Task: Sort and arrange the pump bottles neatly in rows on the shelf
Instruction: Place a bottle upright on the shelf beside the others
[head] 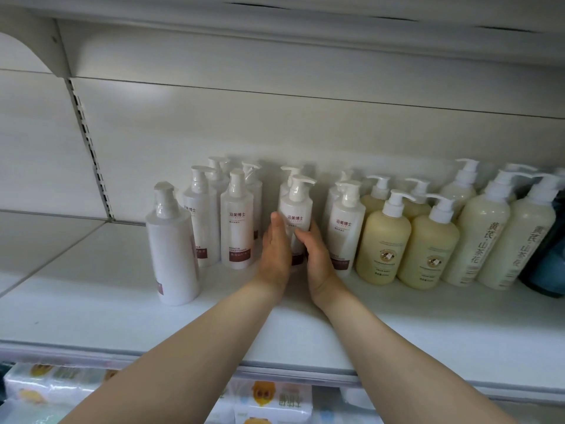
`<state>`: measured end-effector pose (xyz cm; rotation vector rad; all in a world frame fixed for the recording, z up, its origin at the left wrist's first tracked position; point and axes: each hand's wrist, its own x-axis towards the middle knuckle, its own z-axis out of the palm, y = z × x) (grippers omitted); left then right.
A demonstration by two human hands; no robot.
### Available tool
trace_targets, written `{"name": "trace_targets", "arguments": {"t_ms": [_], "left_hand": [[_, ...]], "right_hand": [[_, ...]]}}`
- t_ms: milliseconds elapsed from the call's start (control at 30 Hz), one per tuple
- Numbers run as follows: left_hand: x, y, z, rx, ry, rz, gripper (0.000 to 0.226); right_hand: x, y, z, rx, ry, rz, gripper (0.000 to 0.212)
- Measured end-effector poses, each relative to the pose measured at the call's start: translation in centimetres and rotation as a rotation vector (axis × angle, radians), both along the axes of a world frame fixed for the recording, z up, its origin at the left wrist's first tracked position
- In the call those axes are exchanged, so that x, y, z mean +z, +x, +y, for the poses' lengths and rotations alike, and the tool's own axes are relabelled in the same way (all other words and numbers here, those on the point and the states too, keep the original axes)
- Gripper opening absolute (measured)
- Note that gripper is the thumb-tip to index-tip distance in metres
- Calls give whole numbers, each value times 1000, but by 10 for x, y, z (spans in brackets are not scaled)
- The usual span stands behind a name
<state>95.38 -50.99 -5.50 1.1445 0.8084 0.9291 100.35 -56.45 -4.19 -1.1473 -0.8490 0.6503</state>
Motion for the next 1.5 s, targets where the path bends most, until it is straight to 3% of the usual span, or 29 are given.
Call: {"name": "trace_targets", "arguments": {"t_ms": [100,233,300,400,467,533,667,833,967,1133,1500], "left_hand": [[15,-8,-12,-63,40,16,67],[15,-13,-8,-187,14,-21,45],[16,-16,-7,-234,-33,-16,42],[14,-20,-5,-247,-19,-6,30],[12,-21,-3,-265,53,37,47],[10,-22,-2,-282,124,101,61],[10,-24,1,-281,186,177,48],[8,-25,6,-365,297,220,68],[5,-23,12,-346,391,288,58],[4,-16,14,-317,468,321,68],[2,-9,9,-294,531,342,65]], "right_hand": [[-1,4,-6,-15,-19,2,41],[0,2,-24,-63,-137,-118,52],[2,0,-39,-204,-134,-107,52],[2,3,-61,-447,30,-15,37],[0,6,-70,-559,60,-52,23],[-4,10,-74,-585,28,-83,30],[-10,14,-76,-535,-130,-174,39],[-6,12,-79,-551,-288,-239,44],[-7,11,-77,-568,-295,-255,48],[-9,12,-75,-582,-342,-298,45],[-12,6,-69,-596,-393,-329,54]]}}
